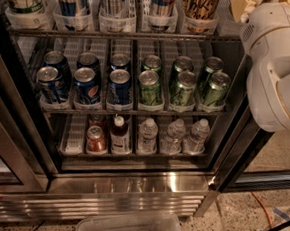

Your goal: Pick orange can from top shelf of fridge

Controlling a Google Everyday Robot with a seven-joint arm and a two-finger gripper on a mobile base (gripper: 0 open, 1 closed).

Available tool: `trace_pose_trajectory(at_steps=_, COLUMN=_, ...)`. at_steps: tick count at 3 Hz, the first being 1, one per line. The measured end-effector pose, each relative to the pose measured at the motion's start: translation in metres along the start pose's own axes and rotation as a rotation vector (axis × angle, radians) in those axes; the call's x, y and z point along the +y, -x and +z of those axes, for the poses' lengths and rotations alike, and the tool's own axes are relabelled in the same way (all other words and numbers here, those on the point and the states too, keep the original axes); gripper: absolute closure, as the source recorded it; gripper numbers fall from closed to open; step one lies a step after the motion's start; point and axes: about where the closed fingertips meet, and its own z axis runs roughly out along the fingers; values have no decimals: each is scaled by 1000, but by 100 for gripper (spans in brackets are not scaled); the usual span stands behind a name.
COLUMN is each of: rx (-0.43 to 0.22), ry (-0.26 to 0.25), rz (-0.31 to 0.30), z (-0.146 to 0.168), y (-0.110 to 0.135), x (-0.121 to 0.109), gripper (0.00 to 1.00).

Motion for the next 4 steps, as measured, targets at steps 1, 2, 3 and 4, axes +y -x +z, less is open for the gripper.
trace_pose_trajectory(at_steps=1, rx=-15, ry=14, rz=-5, z=-7, y=6, x=3, gripper=100)
trace_pose_trajectory(at_steps=2, rx=-25, ry=28, rz=-8, z=-15, y=10, x=5, gripper=100)
trace_pose_trajectory(at_steps=3, rx=-5, ry=60, rz=-14, z=-25, y=8, x=12, gripper=100)
trace_pose_trajectory(at_steps=4, rx=46, ry=116, rz=-20, z=-41, y=-6, x=22, gripper=100)
